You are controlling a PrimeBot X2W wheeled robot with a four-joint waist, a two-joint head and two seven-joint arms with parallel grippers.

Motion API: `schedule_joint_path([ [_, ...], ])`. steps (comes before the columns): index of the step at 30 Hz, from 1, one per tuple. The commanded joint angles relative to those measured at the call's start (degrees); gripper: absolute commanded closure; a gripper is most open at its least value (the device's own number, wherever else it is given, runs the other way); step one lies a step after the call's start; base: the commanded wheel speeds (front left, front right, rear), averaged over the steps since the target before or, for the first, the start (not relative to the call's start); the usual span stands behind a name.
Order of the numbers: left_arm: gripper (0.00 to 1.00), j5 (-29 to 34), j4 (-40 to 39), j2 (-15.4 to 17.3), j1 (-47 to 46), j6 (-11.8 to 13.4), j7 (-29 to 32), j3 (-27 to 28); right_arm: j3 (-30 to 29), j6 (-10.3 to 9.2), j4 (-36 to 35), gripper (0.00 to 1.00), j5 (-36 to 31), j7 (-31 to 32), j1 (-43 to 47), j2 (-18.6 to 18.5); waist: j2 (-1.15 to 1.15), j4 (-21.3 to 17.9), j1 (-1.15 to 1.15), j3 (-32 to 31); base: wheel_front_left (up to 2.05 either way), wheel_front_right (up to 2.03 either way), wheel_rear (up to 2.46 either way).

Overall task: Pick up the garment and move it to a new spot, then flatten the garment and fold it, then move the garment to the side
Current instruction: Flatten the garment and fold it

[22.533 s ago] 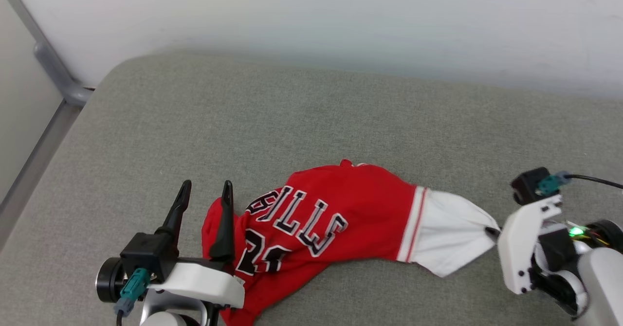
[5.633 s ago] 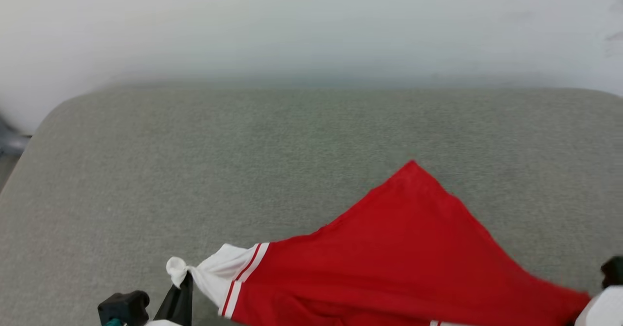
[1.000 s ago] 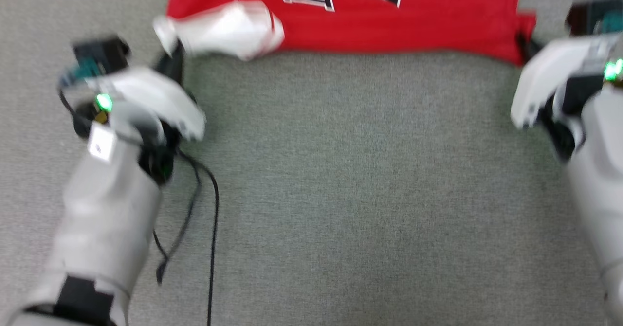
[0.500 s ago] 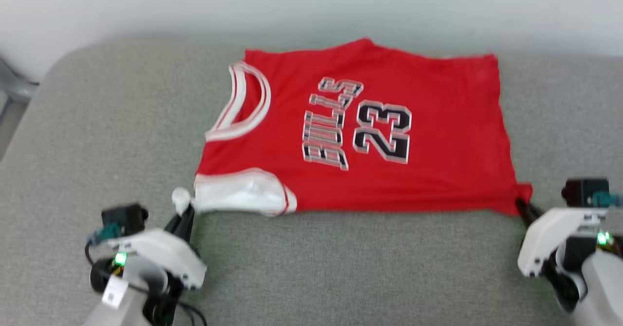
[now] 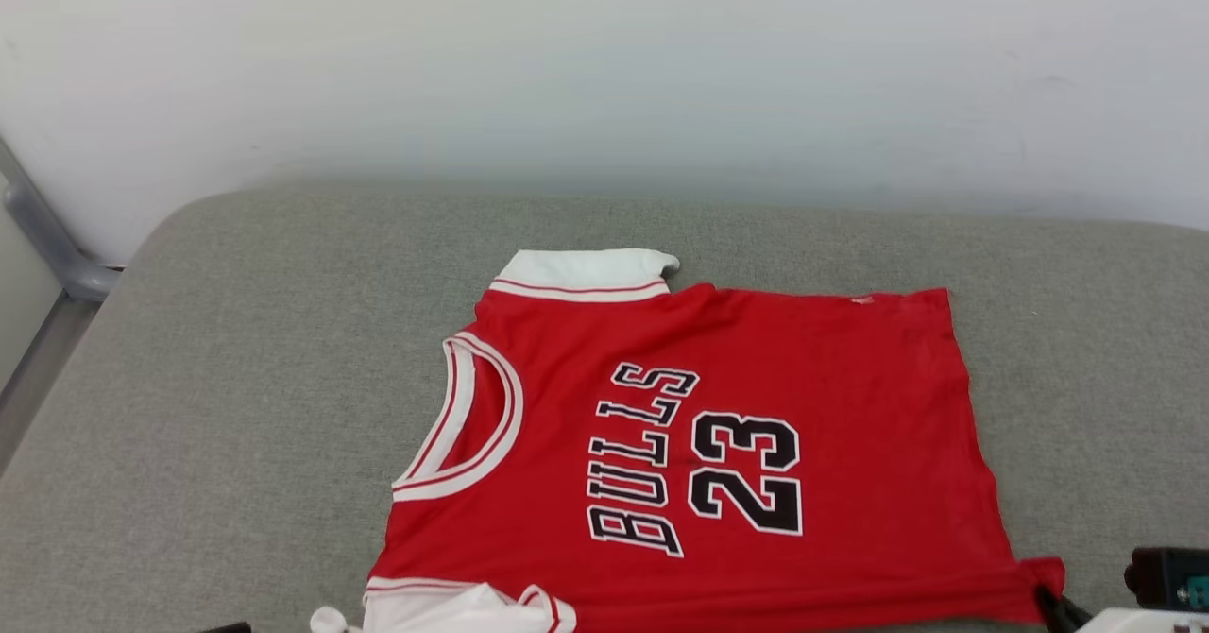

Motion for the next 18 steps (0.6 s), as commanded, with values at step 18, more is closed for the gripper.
schedule_joint_path([
  [18, 1.00, 1.58, -19.18, 5.27, -0.47, 5.44, 6.12, 0.60, -2.51, -0.22, -20.15, 1.00, -3.65, 13.27, 4.91, 3.65, -0.01, -0.42, 0.02, 2.23, 0.00, 0.00, 0.00],
])
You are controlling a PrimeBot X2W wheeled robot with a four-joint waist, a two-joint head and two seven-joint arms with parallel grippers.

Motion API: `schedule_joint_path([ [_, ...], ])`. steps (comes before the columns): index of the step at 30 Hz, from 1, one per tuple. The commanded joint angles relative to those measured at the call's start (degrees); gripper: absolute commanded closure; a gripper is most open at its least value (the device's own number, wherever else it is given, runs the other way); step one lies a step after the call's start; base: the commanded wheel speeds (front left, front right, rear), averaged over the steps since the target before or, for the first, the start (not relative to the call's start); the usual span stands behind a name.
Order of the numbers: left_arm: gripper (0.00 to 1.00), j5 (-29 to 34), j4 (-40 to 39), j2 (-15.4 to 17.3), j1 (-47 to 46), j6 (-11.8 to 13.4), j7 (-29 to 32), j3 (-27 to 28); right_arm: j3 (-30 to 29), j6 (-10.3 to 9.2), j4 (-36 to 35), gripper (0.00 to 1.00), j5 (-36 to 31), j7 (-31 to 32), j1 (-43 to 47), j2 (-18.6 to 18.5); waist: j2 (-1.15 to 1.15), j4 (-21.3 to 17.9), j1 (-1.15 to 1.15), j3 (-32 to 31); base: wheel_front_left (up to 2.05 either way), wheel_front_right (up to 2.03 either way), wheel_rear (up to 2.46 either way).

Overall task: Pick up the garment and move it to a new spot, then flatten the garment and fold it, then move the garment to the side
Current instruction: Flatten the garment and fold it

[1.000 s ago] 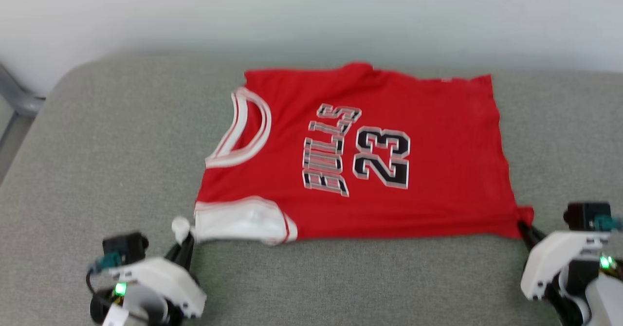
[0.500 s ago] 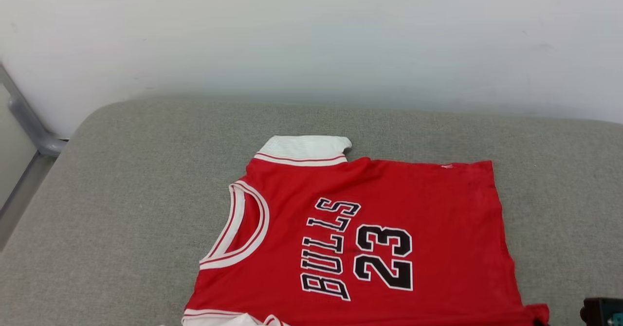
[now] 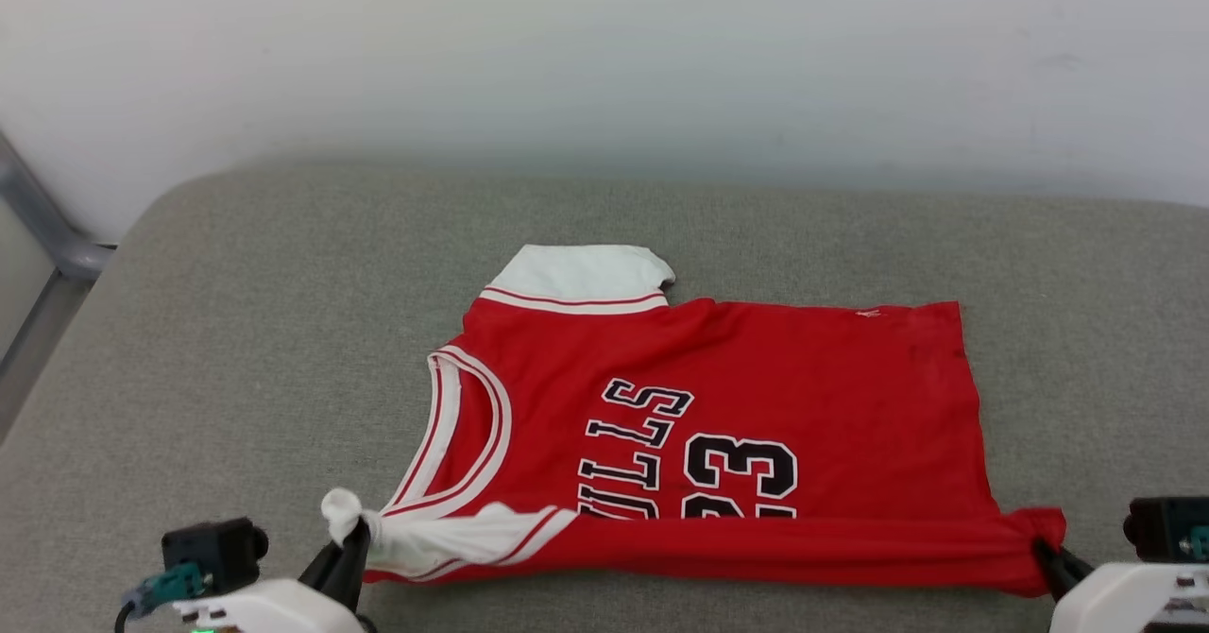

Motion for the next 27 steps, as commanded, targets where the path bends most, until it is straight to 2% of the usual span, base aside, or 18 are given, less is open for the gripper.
schedule_joint_path([
  [1, 1.00, 0.49, 0.92, -0.62, -2.73, -0.71, 0.03, -0.39, 0.28, -0.11, 0.33, 1.00, 0.00, 0.13, -2.07, -0.60, 0.00, -0.33, -0.01, 1.89, 0.00, 0.00, 0.00],
  [12, 1.00, 0.83, 15.48, -6.86, -16.44, -6.63, -3.34, -2.74, 5.18, -0.11, 8.42, 1.00, 0.31, -2.21, -12.63, -2.75, 0.00, -1.09, -0.01, 9.98, 0.00, 0.00, 0.00],
  [17, 1.00, -0.18, 22.24, -9.10, -19.55, -10.43, -4.39, -3.84, 6.12, -0.11, 13.23, 1.00, -0.29, -5.45, -14.57, -3.65, 0.00, -1.07, -0.01, 11.66, 0.00, 0.00, 0.00],
  [18, 1.00, -0.40, 23.67, -9.24, -20.00, -11.12, -4.39, -3.96, 6.31, -0.11, 14.09, 0.94, -0.34, -6.24, -14.87, -3.65, 0.00, -1.09, -0.01, 11.78, 0.00, 0.00, 0.00],
  [19, 0.84, -0.80, 24.86, -9.48, -20.43, -11.77, -4.14, -4.19, 6.54, -0.11, 15.05, 0.63, -0.56, -6.82, -14.96, -3.72, 0.00, -1.09, -0.01, 11.90, 0.00, 0.00, 0.00],
  [20, 0.60, -1.11, 25.98, -9.90, -20.88, -12.37, -3.99, -4.31, 6.73, -0.11, 16.01, 0.26, -0.53, -7.35, -14.98, -3.61, 0.00, -1.06, -0.01, 11.98, 0.00, 0.00, 0.00],
  [21, 0.10, -1.20, 26.82, -10.18, -21.35, -12.83, -4.14, -4.43, 6.85, -0.11, 16.66, 0.00, -0.44, -8.29, -15.26, -3.44, 0.00, -1.03, -0.01, 11.96, 0.00, 0.00, 0.00],
  [22, 0.00, -1.27, 27.54, -10.31, -21.68, -13.22, -4.39, -4.50, 7.05, -0.11, 17.20, 0.00, -0.38, -9.06, -15.46, -3.34, 0.00, -1.01, -0.01, 11.90, 0.00, 0.00, 0.00],
  [27, 0.00, -0.74, 29.59, -9.93, -22.58, -13.69, -6.63, -3.62, 6.50, -0.09, 16.73, 0.00, 1.06, -17.60, -15.70, -2.03, 0.00, -1.00, -0.01, 10.68, 0.00, 0.00, 0.00],
])
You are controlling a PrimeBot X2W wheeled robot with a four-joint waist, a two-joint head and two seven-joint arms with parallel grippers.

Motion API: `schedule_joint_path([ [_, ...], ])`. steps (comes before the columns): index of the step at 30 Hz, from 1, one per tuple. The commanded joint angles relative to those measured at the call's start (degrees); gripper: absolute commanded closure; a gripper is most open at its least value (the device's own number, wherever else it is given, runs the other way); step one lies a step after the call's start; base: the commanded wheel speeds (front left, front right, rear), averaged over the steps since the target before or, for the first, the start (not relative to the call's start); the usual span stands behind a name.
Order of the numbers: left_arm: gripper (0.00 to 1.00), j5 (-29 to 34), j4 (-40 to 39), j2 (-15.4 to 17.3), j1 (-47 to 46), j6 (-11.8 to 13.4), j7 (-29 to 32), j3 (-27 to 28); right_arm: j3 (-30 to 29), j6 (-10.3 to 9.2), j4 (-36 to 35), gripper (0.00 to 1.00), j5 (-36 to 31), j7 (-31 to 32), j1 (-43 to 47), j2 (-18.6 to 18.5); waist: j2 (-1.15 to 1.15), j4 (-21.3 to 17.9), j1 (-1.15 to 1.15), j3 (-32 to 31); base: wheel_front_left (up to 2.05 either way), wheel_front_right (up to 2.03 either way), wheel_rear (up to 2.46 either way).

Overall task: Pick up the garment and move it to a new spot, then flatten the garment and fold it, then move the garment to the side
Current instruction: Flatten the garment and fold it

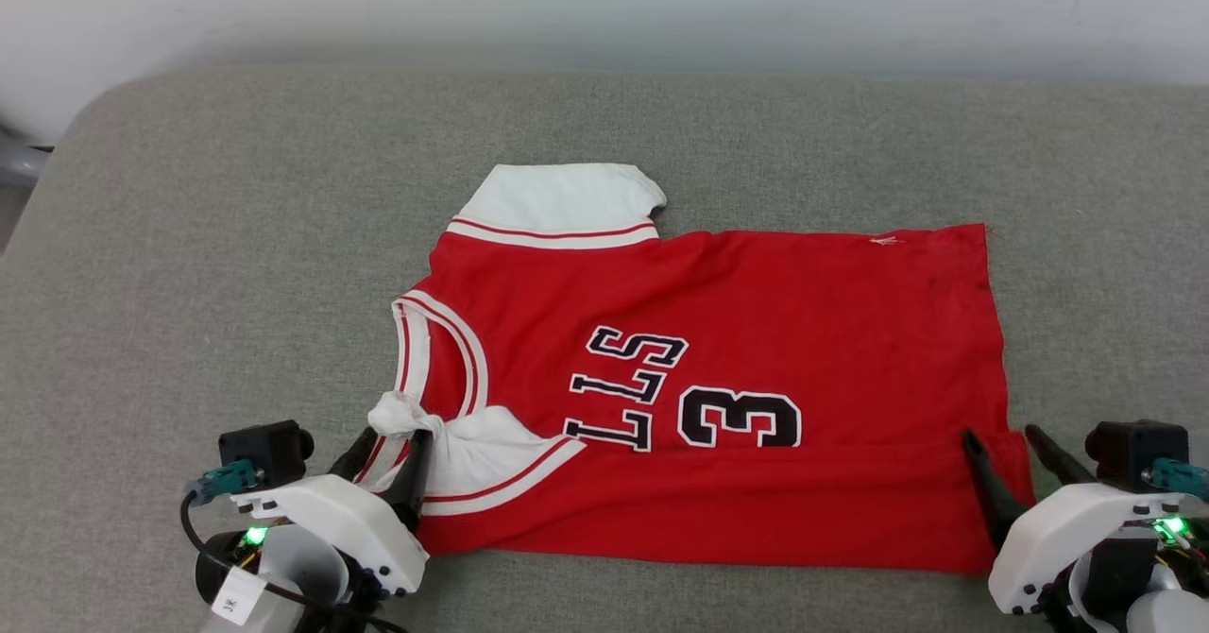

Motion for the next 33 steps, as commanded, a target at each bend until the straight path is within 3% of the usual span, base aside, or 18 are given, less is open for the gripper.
schedule_joint_path([
  [1, 0.00, 0.29, 0.03, 0.27, -0.41, 0.12, -0.47, 0.31, -0.26, -0.04, -0.41, 0.00, 0.45, -1.02, -0.50, 0.29, 0.00, -0.06, -0.01, -0.61, 0.00, 0.00, 0.00],
  [9, 0.00, 0.09, -4.08, 4.75, 2.09, 2.62, 2.52, 1.53, -1.68, -0.04, -5.12, 0.00, -0.67, -9.58, 2.52, 2.46, 0.00, -0.99, -0.01, -4.50, 0.00, 0.00, 0.00],
  [17, 0.00, -4.61, -11.57, 13.34, 4.57, 2.64, 18.76, 0.90, -2.30, -0.04, -10.95, 0.00, -2.33, -8.77, 5.74, 4.61, 0.00, -2.24, -0.01, -6.36, 0.00, 0.00, 0.00],
  [22, 0.00, -9.79, -16.04, 17.64, 6.46, 4.39, 30.60, 0.66, -2.10, -0.04, -13.74, 0.00, -2.40, -7.79, 6.57, 5.56, 0.00, -3.81, -0.01, -5.82, 0.00, 0.00, 0.00],
  [28, 0.00, -12.64, -16.97, 18.70, 7.94, 7.25, 34.97, 1.41, -1.68, -0.04, -15.19, 0.00, -2.45, -7.24, 6.20, 6.21, 0.00, -5.87, -0.01, -3.47, 0.00, 0.00, 0.00],
  [33, 0.00, -13.61, -14.22, 17.09, 6.90, 8.02, 35.68, 1.12, -2.07, -0.04, -15.82, 0.00, -2.38, -7.09, 5.04, 6.47, 0.00, -6.83, -0.01, -0.98, 0.00, 0.00, 0.00],
])
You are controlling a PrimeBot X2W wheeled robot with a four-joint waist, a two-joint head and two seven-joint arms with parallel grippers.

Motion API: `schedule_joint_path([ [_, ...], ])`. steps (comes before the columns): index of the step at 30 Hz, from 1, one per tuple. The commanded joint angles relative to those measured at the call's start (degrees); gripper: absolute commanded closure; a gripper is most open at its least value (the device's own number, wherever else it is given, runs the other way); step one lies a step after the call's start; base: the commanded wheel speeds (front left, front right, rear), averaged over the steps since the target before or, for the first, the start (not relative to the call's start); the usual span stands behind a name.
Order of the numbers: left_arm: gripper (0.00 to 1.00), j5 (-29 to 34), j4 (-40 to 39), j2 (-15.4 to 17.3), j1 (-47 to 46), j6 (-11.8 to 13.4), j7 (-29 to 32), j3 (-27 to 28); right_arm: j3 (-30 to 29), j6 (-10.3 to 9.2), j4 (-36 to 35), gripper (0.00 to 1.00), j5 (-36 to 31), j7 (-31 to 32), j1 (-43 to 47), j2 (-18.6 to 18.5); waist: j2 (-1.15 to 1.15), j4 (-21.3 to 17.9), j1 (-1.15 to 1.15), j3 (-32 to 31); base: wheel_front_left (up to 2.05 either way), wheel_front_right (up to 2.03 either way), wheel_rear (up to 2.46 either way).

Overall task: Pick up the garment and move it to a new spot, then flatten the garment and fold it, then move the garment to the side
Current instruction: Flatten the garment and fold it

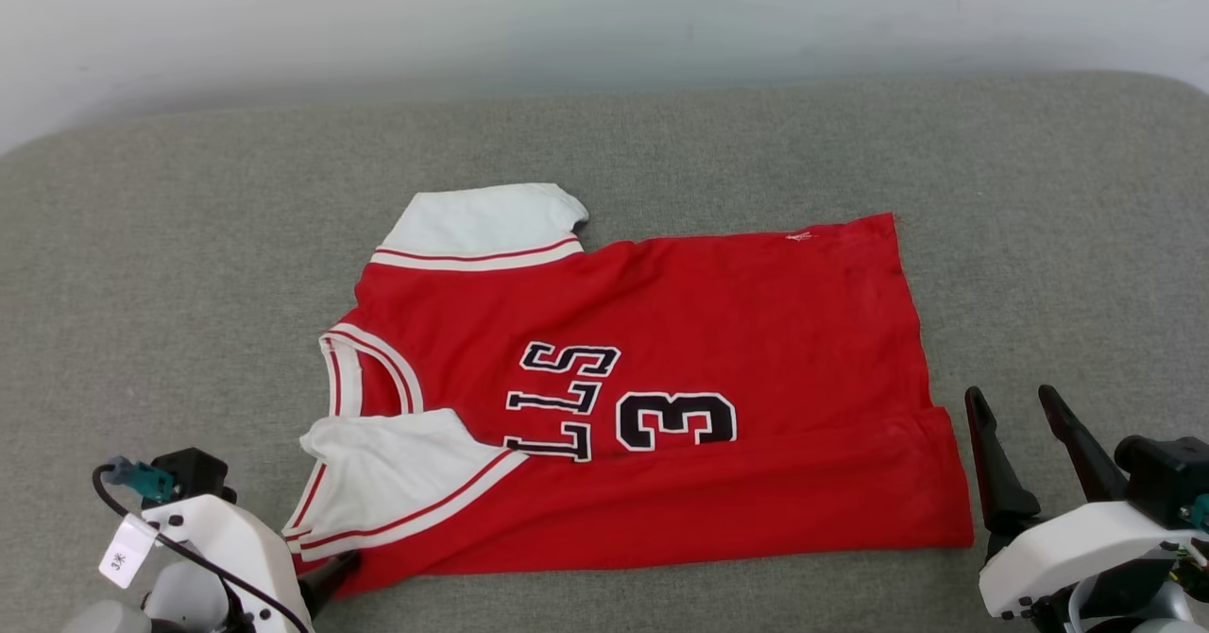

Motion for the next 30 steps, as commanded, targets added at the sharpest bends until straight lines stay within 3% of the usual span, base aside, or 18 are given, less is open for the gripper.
schedule_joint_path([
  [1, 0.00, -0.19, 1.07, -0.49, -0.52, 0.17, 0.62, -0.48, -0.18, -0.04, -0.26, 0.00, -0.16, 0.17, -0.95, 0.28, 0.00, -0.52, 0.00, 0.99, 0.00, 0.00, 0.00],
  [2, 0.00, -0.61, 1.79, -1.18, -0.65, 0.00, 1.09, -0.89, -0.23, -0.04, -0.25, 0.00, -0.19, 0.40, -1.00, 0.31, 0.00, -0.63, 0.00, 1.32, 0.00, 0.00, 0.00],
  [5, 1.00, -0.95, 3.60, -2.96, -1.17, -0.93, 2.05, -2.44, -0.08, -0.04, 0.00, 0.00, 0.11, 1.62, -1.18, 0.31, 0.00, -0.87, 0.00, 1.94, 0.00, 0.00, 0.00],
  [10, 1.00, -0.47, 4.55, -3.94, -2.13, -2.31, 0.70, -2.68, -0.02, -0.04, 0.10, 0.00, 2.08, 7.47, -0.71, -1.58, 0.00, -0.62, 0.00, 2.17, 0.00, 0.00, 0.00],
  [20, 1.00, 3.02, -4.21, -0.64, -1.65, -0.87, -4.43, -0.17, 1.24, -0.04, -1.55, 0.00, 8.09, 32.30, 1.03, -7.19, 0.00, 1.17, 0.00, 1.67, 0.00, 0.00, 0.00],
  [30, 1.00, 5.93, -11.63, -0.25, -2.64, 1.02, -5.15, -1.14, 4.82, -0.04, 5.32, 0.00, 9.35, 37.27, -3.47, -9.34, 0.00, 3.82, 0.00, 3.86, 0.00, 0.00, 0.00],
])
